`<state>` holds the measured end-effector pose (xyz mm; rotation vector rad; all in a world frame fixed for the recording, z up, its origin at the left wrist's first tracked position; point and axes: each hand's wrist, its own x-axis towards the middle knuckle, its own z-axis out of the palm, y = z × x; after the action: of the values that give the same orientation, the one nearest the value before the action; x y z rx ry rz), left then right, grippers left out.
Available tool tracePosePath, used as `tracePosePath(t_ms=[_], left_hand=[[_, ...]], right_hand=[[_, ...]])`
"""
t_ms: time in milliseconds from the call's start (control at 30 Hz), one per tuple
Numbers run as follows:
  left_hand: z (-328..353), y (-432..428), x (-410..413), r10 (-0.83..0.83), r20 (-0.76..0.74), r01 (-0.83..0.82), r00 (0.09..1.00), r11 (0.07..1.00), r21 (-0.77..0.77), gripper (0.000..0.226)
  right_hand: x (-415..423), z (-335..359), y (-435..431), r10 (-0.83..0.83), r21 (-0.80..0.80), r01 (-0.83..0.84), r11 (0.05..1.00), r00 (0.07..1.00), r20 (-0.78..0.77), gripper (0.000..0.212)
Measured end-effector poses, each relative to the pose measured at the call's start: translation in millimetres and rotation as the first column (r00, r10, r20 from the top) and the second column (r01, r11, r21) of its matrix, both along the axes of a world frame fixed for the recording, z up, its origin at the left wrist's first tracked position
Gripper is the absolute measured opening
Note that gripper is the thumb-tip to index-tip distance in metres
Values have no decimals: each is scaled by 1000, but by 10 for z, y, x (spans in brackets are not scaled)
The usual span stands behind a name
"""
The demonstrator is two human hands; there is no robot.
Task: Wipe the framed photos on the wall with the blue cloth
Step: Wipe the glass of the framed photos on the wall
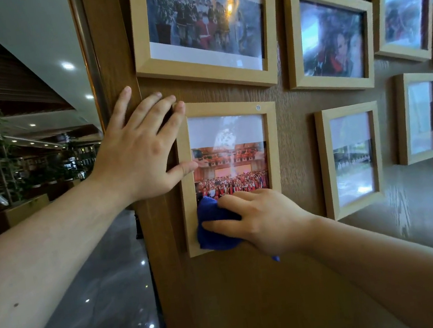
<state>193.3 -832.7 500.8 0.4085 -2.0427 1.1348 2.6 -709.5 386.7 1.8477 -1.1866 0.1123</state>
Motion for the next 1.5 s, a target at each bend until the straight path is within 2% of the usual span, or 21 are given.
tracePosePath(t_ms=[133, 300, 500, 667, 867, 1033, 1200, 1500], left_hand=[[7, 17, 12, 4, 7, -4, 1000, 1000, 13, 91], [-8, 37, 8, 8, 13, -8, 1000, 999, 32, 90], [-35, 203, -140, -49, -13, 49, 999, 999, -9, 78], [-45, 561, -615, -160, 37, 160, 986, 987, -17, 73], [-108, 1019, -1416, -252, 113, 254, 961, 967, -8, 71], [-131, 1313, -2052, -257, 169, 260, 952, 965, 3, 72], [-38, 1588, -2926, -268, 209, 274, 940, 962, 0, 72], [207, 1904, -4468, -246, 187, 256, 951, 966, -36, 77]], right_hand=[[-255, -7, 165, -64, 33, 64, 997, 998, -15, 49], [-556, 8, 448, -220, 38, 222, 974, 974, -49, 47], [-732, 81, 769, -308, -50, 306, 951, 951, -15, 55], [-981, 210, 1020, -385, -149, 387, 910, 922, 43, 59], [-1609, 225, 1463, -420, -220, 453, 864, 889, 181, 52], [-2235, 169, 1759, -391, -316, 483, 817, 866, 313, 54], [-3068, 185, 1981, -331, -316, 506, 802, 818, 470, 56], [-4466, 275, 2088, -114, -388, 520, 761, 696, 709, 55]])
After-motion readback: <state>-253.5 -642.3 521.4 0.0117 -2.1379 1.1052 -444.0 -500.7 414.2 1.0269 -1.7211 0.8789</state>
